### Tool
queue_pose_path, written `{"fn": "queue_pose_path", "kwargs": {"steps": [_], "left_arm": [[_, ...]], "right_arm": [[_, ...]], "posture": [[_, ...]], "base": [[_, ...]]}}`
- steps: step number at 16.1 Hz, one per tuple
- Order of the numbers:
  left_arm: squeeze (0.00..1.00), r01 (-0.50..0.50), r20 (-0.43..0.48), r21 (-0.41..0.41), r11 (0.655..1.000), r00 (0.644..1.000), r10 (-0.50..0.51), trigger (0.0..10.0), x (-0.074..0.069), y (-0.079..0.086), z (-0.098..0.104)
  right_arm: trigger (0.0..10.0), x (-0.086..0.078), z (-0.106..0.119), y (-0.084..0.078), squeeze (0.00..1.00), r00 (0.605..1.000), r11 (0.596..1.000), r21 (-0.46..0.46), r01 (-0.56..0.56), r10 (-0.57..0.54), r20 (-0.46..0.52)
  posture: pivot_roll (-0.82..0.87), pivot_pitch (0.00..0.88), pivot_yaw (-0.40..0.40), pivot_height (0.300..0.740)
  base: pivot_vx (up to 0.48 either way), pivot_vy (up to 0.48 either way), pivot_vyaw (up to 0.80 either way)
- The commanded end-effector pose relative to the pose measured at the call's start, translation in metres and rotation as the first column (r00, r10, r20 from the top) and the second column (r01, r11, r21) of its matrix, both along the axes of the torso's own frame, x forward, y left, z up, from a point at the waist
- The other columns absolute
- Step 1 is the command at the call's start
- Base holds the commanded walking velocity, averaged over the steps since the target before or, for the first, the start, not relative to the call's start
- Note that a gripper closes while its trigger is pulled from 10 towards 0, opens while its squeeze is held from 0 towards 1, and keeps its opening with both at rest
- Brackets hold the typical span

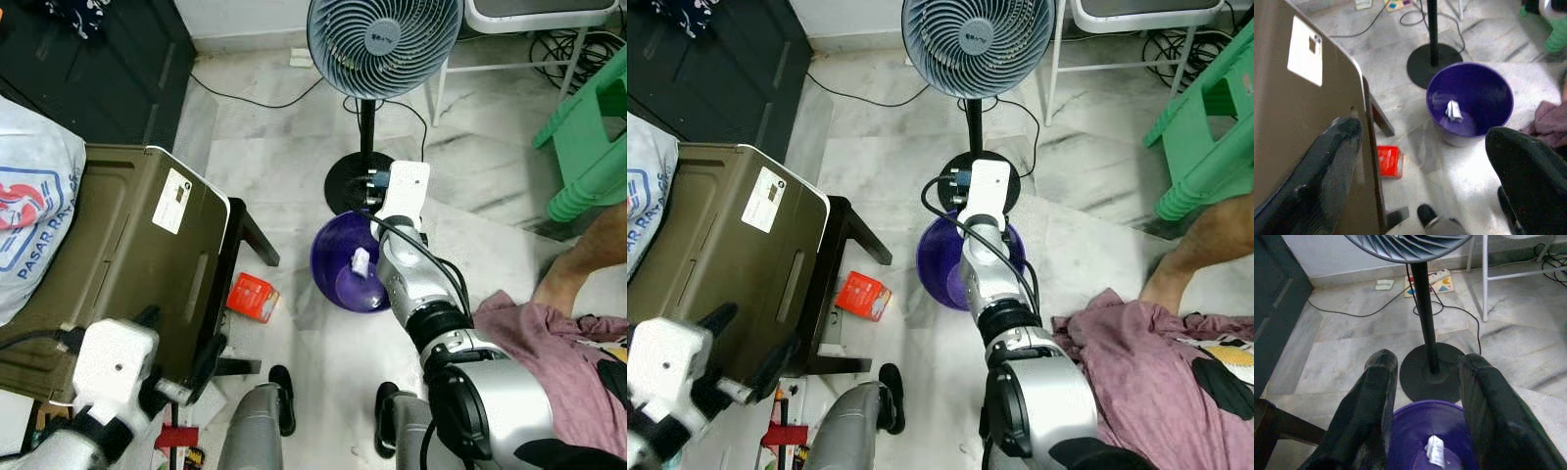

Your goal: Clean up the room

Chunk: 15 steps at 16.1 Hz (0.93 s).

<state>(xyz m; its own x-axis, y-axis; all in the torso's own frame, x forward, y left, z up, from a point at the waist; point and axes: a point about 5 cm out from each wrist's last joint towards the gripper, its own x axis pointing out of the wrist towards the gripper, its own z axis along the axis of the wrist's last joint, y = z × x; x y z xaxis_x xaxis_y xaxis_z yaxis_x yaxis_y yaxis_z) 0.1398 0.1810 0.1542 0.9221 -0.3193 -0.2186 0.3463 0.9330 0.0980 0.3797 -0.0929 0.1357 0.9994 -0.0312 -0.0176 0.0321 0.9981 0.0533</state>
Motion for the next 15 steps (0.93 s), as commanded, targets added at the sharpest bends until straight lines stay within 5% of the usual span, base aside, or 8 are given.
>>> {"fn": "queue_pose_path", "kwargs": {"steps": [1, 5, 9, 12, 15], "left_arm": [[0.00, -0.020, -0.023, 0.008, 1.000, 1.000, 0.020, 10.0, -0.001, 0.002, -0.005], [0.00, -0.031, 0.056, -0.033, 0.999, 0.998, 0.033, 10.0, 0.026, -0.006, -0.005], [0.00, -0.086, 0.183, -0.077, 0.993, 0.978, 0.099, 10.0, 0.070, -0.015, -0.002], [0.00, -0.115, 0.214, -0.101, 0.988, 0.967, 0.135, 10.0, 0.088, -0.018, -0.003], [0.00, -0.130, 0.244, -0.110, 0.985, 0.957, 0.154, 10.0, 0.102, -0.019, -0.005]], "right_arm": [[10.0, -0.003, -0.007, 0.007, 1.00, 0.999, 0.999, -0.006, -0.032, 0.032, -0.024], [10.0, -0.012, -0.019, 0.004, 1.00, 0.996, 0.996, -0.046, -0.081, 0.079, -0.041], [10.0, -0.048, -0.034, -0.020, 1.00, 0.984, 0.983, -0.073, -0.166, 0.161, -0.072], [10.0, -0.071, -0.033, -0.036, 1.00, 0.980, 0.972, -0.130, -0.196, 0.190, -0.055], [10.0, -0.075, -0.034, -0.049, 1.00, 0.979, 0.970, -0.146, -0.196, 0.186, -0.080]], "posture": [[0.23, 0.329, 0.130, 0.740], [0.16, 0.249, 0.084, 0.740], [0.07, 0.107, 0.030, 0.740], [0.03, 0.035, 0.015, 0.740], [0.01, 0.000, 0.021, 0.740]], "base": [[0.000, 0.000, 0.00], [0.000, 0.000, 0.00], [0.000, 0.000, 0.00], [0.000, 0.000, 0.00], [0.000, 0.000, 0.00]]}}
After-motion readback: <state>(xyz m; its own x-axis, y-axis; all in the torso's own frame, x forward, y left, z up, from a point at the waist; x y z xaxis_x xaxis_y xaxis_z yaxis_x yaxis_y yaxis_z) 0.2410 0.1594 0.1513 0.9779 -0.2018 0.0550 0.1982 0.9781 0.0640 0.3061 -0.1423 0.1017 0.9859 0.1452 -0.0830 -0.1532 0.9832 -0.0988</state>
